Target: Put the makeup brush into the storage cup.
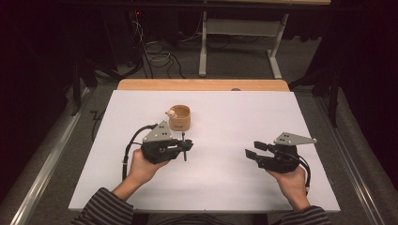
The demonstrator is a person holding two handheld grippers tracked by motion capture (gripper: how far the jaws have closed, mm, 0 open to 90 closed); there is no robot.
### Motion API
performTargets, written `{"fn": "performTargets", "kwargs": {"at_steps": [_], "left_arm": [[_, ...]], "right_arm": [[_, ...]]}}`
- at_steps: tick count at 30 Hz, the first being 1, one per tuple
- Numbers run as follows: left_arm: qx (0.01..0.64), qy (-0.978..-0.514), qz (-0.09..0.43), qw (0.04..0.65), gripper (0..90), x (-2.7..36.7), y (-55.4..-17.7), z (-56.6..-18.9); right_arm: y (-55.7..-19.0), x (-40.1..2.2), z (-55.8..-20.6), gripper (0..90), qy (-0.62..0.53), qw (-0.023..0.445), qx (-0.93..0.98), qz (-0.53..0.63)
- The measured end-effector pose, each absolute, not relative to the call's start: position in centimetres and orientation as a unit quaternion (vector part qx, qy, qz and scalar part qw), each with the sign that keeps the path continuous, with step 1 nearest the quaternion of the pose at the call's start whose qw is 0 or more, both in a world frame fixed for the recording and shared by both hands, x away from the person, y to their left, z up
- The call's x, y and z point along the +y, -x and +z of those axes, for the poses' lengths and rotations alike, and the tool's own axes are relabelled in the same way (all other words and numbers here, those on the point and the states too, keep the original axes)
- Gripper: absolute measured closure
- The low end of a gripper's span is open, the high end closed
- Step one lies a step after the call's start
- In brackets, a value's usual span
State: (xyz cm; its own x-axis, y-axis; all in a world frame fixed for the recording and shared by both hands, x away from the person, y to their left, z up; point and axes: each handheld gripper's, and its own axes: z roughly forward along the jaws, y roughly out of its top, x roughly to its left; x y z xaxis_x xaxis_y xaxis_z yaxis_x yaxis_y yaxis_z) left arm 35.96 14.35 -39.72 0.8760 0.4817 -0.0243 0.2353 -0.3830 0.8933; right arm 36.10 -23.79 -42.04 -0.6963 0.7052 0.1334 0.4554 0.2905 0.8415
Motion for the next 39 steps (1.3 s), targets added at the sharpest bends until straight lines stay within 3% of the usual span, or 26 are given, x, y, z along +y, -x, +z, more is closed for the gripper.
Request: {"fn": "performTargets", "kwargs": {"at_steps": [11, 29, 39], "left_arm": [[0.224, -0.82, 0.119, 0.514, 83.5, 14.9, -36.4, -38.9], [0.259, -0.8, 0.13, 0.525, 83.5, 16.4, -38.8, -36.4], [0.284, -0.785, 0.145, 0.531, 83.4, 17.5, -40.7, -34.6]], "right_arm": [[-36.5, -24.7, -43.8, 49.1, -0.386, 0.136, 0.783, 0.468], [-36.0, -26.1, -45.4, 47.2, -0.401, 0.179, 0.76, 0.479], [-36.0, -26.2, -46.0, 39.5, -0.398, 0.184, 0.756, 0.486]]}}
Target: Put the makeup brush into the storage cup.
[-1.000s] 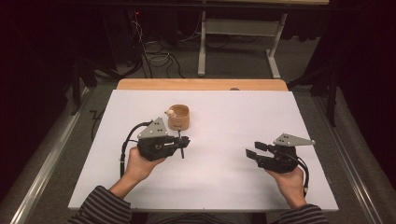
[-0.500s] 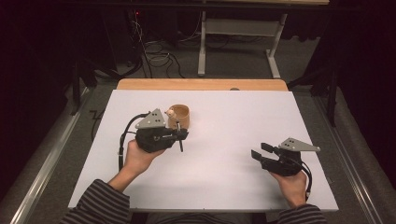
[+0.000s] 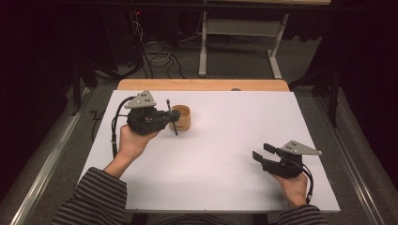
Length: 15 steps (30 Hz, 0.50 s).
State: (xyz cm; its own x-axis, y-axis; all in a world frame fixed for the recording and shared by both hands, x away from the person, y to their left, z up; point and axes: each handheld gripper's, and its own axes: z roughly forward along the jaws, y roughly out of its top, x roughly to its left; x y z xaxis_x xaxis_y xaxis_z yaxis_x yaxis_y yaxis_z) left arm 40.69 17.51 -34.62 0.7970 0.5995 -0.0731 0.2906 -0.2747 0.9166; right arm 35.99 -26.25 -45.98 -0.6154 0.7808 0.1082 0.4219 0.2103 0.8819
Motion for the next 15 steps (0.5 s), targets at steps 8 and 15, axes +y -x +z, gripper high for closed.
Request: {"fn": "performTargets", "kwargs": {"at_steps": [8, 15], "left_arm": [[0.29, -0.792, 0.155, 0.515, 83.4, 16.8, -42.5, -33.8], [0.295, -0.794, 0.171, 0.503, 83.3, 16.2, -43.8, -33.2]], "right_arm": [[-35.8, -26.6, -45.7, 33.2, -0.401, 0.191, 0.741, 0.504], [-35.8, -26.7, -45.8, 31.5, -0.407, 0.187, 0.74, 0.502]]}}
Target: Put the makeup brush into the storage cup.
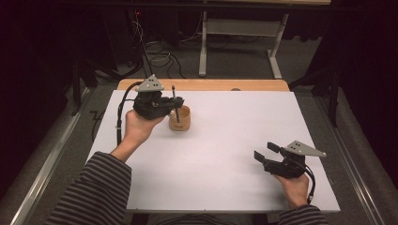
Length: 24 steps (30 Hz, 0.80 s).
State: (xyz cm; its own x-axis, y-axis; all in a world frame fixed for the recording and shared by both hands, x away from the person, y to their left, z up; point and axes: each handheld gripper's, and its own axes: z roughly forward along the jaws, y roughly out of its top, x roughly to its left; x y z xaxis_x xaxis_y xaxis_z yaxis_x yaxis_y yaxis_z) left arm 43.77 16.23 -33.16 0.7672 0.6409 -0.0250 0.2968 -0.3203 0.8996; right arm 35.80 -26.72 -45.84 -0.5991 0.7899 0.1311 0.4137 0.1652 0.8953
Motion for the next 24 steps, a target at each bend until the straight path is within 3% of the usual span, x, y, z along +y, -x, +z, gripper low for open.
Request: {"fn": "performTargets", "kwargs": {"at_steps": [24], "left_arm": [[0.331, -0.785, 0.185, 0.49, 83.5, 14.8, -47.8, -33.4]], "right_arm": [[-35.6, -26.5, -45.8, 32.5, -0.396, 0.186, 0.743, 0.506]]}}
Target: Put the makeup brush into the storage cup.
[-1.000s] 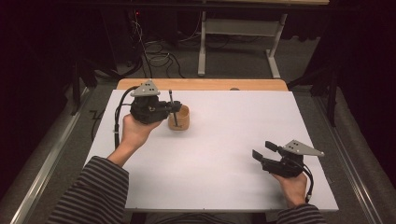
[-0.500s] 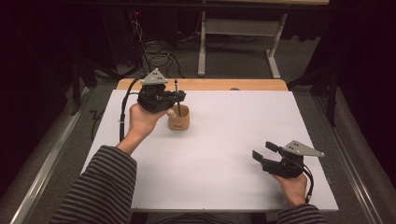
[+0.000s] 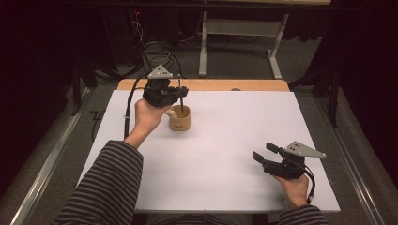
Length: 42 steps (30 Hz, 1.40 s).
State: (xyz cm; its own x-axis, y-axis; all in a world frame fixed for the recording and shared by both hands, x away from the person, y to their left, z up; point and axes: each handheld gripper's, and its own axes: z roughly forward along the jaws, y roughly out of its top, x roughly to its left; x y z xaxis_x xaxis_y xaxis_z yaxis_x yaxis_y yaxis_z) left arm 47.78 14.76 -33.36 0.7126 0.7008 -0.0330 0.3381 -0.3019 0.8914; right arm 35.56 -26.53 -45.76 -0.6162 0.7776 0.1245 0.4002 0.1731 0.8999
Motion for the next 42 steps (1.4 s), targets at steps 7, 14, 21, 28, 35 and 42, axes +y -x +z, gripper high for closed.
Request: {"fn": "performTargets", "kwargs": {"at_steps": [7, 14, 21, 28, 35, 42], "left_arm": [[0.342, -0.782, 0.192, 0.484, 83.5, 14.6, -48.8, -33.7], [0.35, -0.781, 0.196, 0.478, 83.4, 14.4, -49.5, -34.3], [0.358, -0.782, 0.197, 0.47, 83.3, 14.2, -50.2, -35.0], [0.37, -0.781, 0.196, 0.464, 83.3, 14.3, -50.9, -35.7], [0.368, -0.787, 0.198, 0.455, 83.3, 13.9, -51.0, -36.1], [0.372, -0.787, 0.195, 0.451, 83.2, 14.0, -51.3, -36.5]], "right_arm": [[-35.6, -26.5, -45.8, 32.5, -0.395, 0.187, 0.744, 0.506], [-35.5, -26.5, -45.8, 32.5, -0.394, 0.187, 0.744, 0.507], [-35.5, -26.5, -45.8, 32.8, -0.395, 0.185, 0.744, 0.505], [-35.6, -26.5, -45.8, 33.0, -0.393, 0.186, 0.745, 0.505], [-35.6, -26.4, -45.8, 33.2, -0.393, 0.185, 0.746, 0.504], [-35.6, -26.4, -45.8, 33.2, -0.393, 0.185, 0.746, 0.504]]}}
